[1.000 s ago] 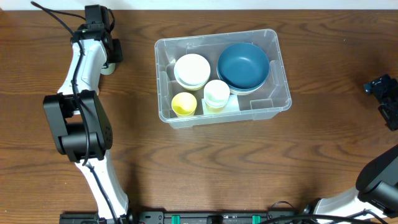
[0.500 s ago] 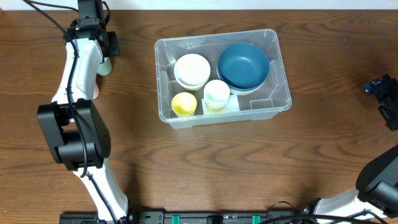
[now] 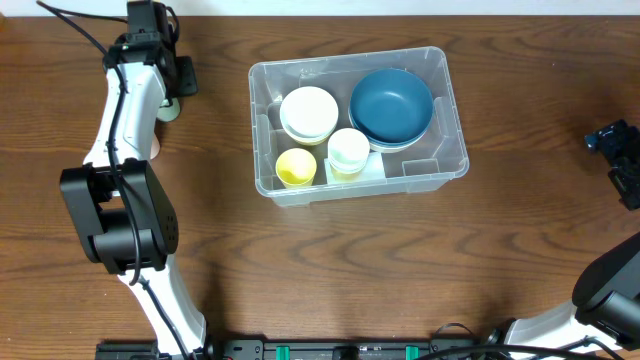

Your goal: Pack container

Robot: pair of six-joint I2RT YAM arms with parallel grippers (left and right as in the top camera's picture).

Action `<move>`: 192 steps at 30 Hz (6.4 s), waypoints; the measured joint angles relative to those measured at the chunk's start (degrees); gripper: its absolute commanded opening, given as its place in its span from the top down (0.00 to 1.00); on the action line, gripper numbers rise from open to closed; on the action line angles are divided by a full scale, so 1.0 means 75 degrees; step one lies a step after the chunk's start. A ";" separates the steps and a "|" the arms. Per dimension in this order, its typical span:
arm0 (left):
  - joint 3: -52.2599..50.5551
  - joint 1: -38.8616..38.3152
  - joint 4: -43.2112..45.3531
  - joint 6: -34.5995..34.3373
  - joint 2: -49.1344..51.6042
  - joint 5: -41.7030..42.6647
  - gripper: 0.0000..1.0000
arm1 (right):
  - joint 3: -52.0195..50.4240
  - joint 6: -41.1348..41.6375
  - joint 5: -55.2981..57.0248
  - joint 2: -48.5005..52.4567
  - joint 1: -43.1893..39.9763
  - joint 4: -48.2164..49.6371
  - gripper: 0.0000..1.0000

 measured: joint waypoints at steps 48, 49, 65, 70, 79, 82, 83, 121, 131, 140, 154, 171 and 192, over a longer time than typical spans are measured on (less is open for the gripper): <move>-0.0119 -0.0064 -0.0187 0.0017 0.0303 0.0114 0.94 | 0.0000 0.0000 0.0000 0.0000 0.0000 0.0000 0.01; -0.0125 -0.0189 -0.0204 0.0017 0.0149 0.0111 0.94 | 0.0000 0.0000 0.0000 0.0000 0.0000 0.0000 0.01; -0.0125 -0.1888 -0.2221 -0.0609 -0.3316 0.0265 0.94 | 0.0000 0.0000 0.0003 0.0000 0.0000 0.0003 0.01; -0.0125 -0.2573 -0.3104 -0.0766 -0.3590 0.0749 0.94 | 0.0000 0.0000 0.0003 0.0000 0.0000 0.0003 0.01; -0.0128 -0.3628 -0.3614 -0.0807 -0.3582 0.1011 0.94 | 0.0000 0.0000 0.0000 0.0000 0.0000 0.0000 0.01; -0.0128 -0.3867 -0.3727 -0.0804 -0.3567 0.1037 0.94 | 0.0000 0.0000 0.0000 0.0000 0.0000 0.0000 0.01; -0.0128 -0.3931 -0.3751 -0.0804 -0.3541 0.1055 0.94 | 0.0000 0.0000 0.0000 0.0000 0.0000 0.0000 0.01; -0.0729 -0.4491 -0.3687 -0.0801 -0.2308 0.1084 0.94 | 0.0000 0.0000 0.0000 0.0000 0.0000 0.0000 0.01; -0.0729 -0.4765 -0.3684 -0.0764 -0.2302 0.1107 0.88 | 0.0000 0.0000 0.0000 0.0000 0.0000 0.0000 0.01; -0.0729 -0.4762 -0.3675 -0.0691 -0.2299 0.0752 0.27 | 0.0000 0.0000 0.0000 0.0000 0.0000 0.0003 0.01; -0.0329 -0.3538 -0.3663 -0.1116 -0.2731 -0.0108 0.21 | 0.0000 0.0000 0.0000 0.0000 0.0000 0.0000 0.01; -0.0149 0.0201 -0.2197 -0.1737 -0.2477 -0.0653 0.08 | 0.0000 0.0000 0.0000 0.0000 0.0000 0.0000 0.01; -0.0149 0.0557 -0.1641 -0.0210 -0.0140 -0.0664 0.30 | 0.0000 0.0000 0.0000 0.0000 0.0000 0.0000 0.01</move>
